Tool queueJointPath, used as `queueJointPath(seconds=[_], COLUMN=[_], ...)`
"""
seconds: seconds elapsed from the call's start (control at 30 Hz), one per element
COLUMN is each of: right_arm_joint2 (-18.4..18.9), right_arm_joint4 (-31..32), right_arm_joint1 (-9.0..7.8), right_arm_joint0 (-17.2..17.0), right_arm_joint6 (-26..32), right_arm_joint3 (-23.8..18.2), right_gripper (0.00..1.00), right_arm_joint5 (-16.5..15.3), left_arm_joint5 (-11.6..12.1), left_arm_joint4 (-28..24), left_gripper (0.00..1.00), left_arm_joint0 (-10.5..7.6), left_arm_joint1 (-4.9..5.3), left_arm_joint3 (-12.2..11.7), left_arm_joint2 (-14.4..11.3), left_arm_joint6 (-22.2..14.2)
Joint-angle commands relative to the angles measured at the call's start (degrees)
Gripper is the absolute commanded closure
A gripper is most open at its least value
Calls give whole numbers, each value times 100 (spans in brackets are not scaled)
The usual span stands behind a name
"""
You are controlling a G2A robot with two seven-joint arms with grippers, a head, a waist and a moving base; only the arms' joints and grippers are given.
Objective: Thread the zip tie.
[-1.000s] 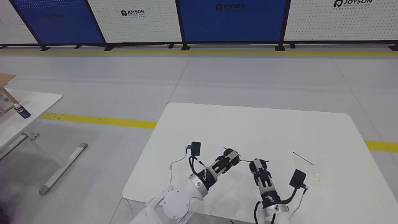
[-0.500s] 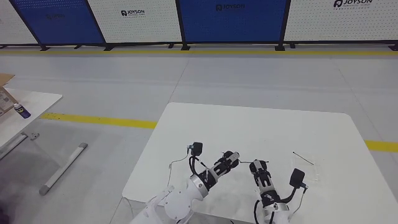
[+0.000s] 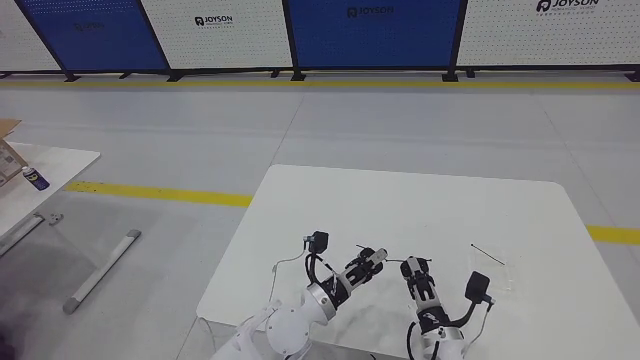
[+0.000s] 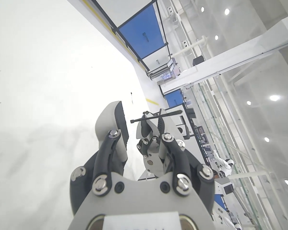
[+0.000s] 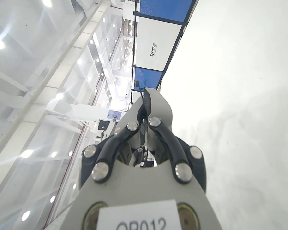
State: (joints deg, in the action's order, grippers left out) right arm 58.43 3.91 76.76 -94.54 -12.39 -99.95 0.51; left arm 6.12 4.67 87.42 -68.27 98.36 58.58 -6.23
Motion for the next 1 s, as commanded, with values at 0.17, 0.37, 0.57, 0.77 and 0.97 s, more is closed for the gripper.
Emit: queueJointPath(seconds=[0.17, 0.37, 0.57, 0.77, 0.97], right_arm_joint2=[37, 78, 102, 102, 100], right_arm_joint4=[2, 26, 42, 94, 129], right_arm_joint1=[21, 34, 50, 65, 81], right_arm_joint0=[-31, -65, -92, -105, -106], right_arm_joint6=[5, 2, 16, 65, 100], right_arm_joint3=[1, -9, -18, -40, -48], right_gripper=[100, 100, 100, 100, 100], right_arm_joint5=[-54, -79, -108, -103, -87], left_arm_joint5=[-21, -16, -1, 2, 15], left_arm_joint4=[18, 41, 77, 103, 131], left_gripper=[84, 96, 100, 100, 100], left_arm_joint0=[-2, 9, 28, 39, 37], left_arm_joint1=[-6, -5, -6, -11, -12], left_arm_joint3=[-3, 9, 33, 55, 72], left_arm_joint2=[-13, -4, -5, -28, -44], left_arm_joint6=[20, 32, 61, 69, 32])
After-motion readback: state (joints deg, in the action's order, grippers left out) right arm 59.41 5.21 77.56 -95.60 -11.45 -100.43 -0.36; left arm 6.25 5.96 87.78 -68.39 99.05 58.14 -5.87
